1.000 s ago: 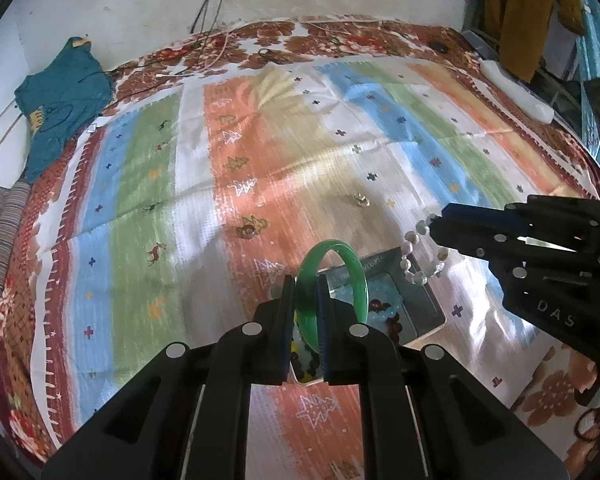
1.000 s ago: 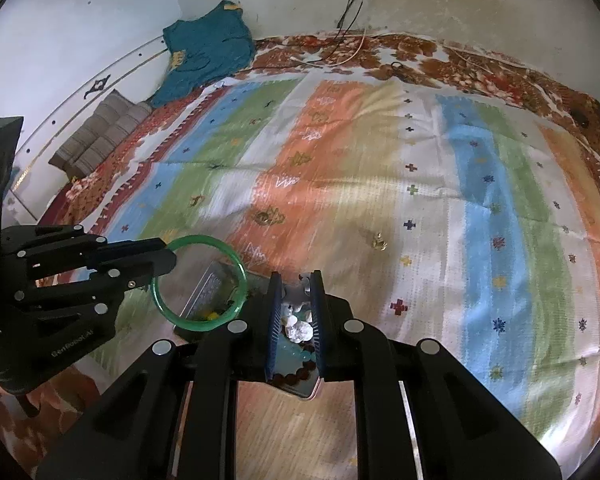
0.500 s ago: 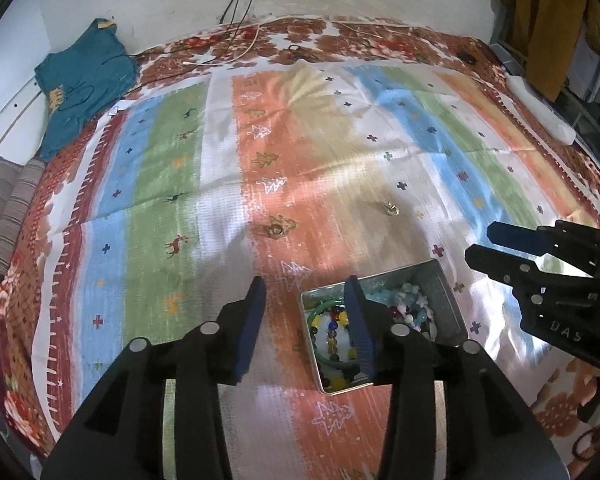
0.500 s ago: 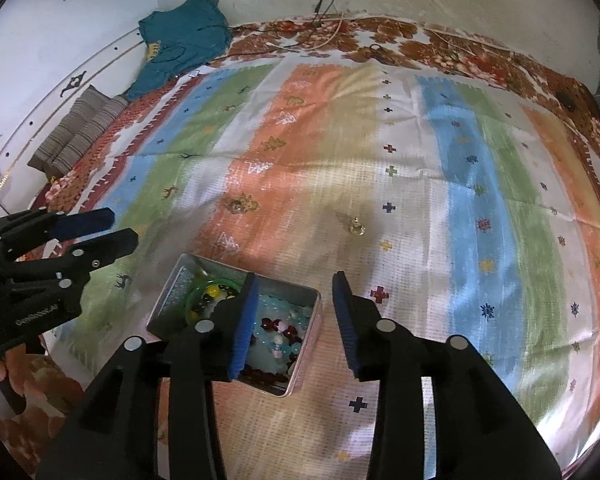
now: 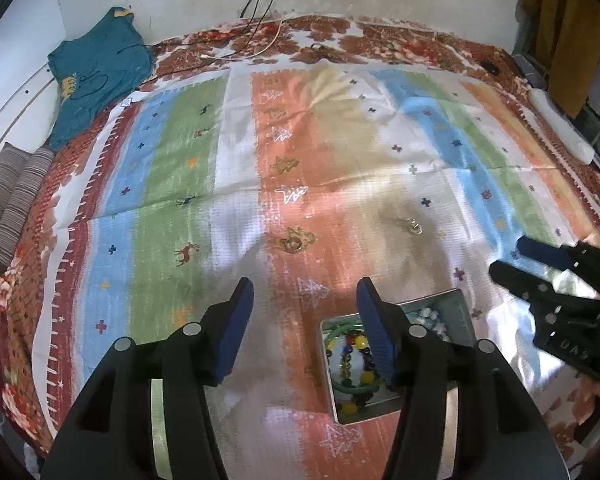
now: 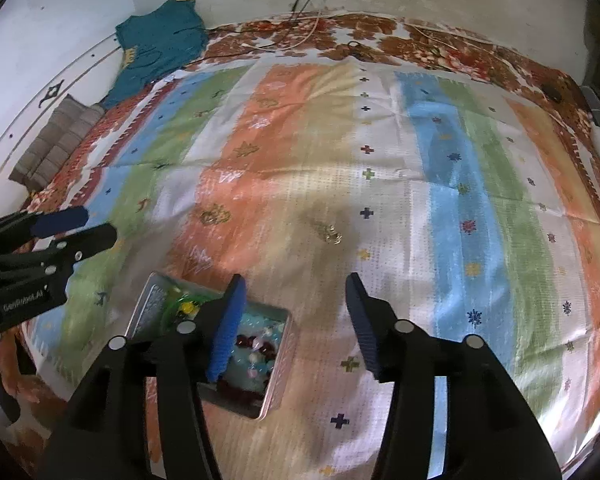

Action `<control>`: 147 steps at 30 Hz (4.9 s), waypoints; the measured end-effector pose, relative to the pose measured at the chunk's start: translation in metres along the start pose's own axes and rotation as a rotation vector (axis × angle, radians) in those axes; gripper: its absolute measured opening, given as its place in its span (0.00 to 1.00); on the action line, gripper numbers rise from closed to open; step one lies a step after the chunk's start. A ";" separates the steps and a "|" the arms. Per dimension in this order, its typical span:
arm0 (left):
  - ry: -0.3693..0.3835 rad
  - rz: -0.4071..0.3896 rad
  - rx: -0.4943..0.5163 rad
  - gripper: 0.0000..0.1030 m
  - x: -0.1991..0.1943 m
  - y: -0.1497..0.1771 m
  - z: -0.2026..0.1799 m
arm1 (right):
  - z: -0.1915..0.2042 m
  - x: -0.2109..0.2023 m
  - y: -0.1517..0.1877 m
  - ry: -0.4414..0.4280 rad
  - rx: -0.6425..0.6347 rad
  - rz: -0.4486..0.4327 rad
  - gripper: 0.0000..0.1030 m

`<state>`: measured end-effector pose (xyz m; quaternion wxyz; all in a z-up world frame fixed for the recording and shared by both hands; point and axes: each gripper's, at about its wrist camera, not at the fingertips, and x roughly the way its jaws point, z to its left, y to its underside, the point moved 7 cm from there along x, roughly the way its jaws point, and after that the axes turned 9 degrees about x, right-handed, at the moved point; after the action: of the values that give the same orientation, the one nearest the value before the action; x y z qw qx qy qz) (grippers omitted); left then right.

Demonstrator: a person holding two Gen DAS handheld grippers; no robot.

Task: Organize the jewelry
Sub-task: 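Open both grippers to drop the bangle and earrings into the tin, then move left gripper to a gold ring while right moves to gold earring, then grasp the gold ring with left gripper while right grasps the gold earring, then carry the gold ring and earring over the silver tin with both grippers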

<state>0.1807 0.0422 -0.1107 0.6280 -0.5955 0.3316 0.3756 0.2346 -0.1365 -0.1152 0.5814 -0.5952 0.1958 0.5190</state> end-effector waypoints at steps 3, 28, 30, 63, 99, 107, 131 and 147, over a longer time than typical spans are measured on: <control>-0.006 -0.003 0.014 0.56 0.001 -0.002 0.001 | -0.005 0.005 -0.005 0.013 0.014 -0.003 0.52; -0.014 0.088 -0.014 0.63 0.050 -0.027 0.010 | -0.009 0.047 -0.027 0.066 -0.004 0.036 0.52; -0.012 0.094 -0.016 0.63 0.055 -0.028 0.011 | -0.009 0.051 -0.028 0.064 0.000 0.041 0.52; 0.004 0.245 -0.010 0.63 0.136 -0.031 0.023 | -0.009 0.122 -0.036 0.082 -0.022 0.155 0.53; 0.016 0.313 0.101 0.19 0.180 -0.024 0.008 | -0.021 0.167 -0.030 0.085 -0.059 0.272 0.17; 0.002 0.295 0.104 0.19 0.172 -0.027 0.010 | -0.018 0.164 -0.026 0.086 -0.071 0.268 0.16; 0.045 0.130 0.102 0.19 0.090 -0.047 -0.004 | -0.019 0.102 -0.041 0.037 0.010 0.152 0.16; 0.092 0.047 0.089 0.19 0.037 -0.038 -0.017 | -0.007 0.058 -0.033 0.014 -0.030 0.088 0.16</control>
<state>0.2332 0.0283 -0.1250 0.6290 -0.5755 0.3906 0.3473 0.2867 -0.1127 -0.1498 0.5475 -0.5983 0.2180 0.5428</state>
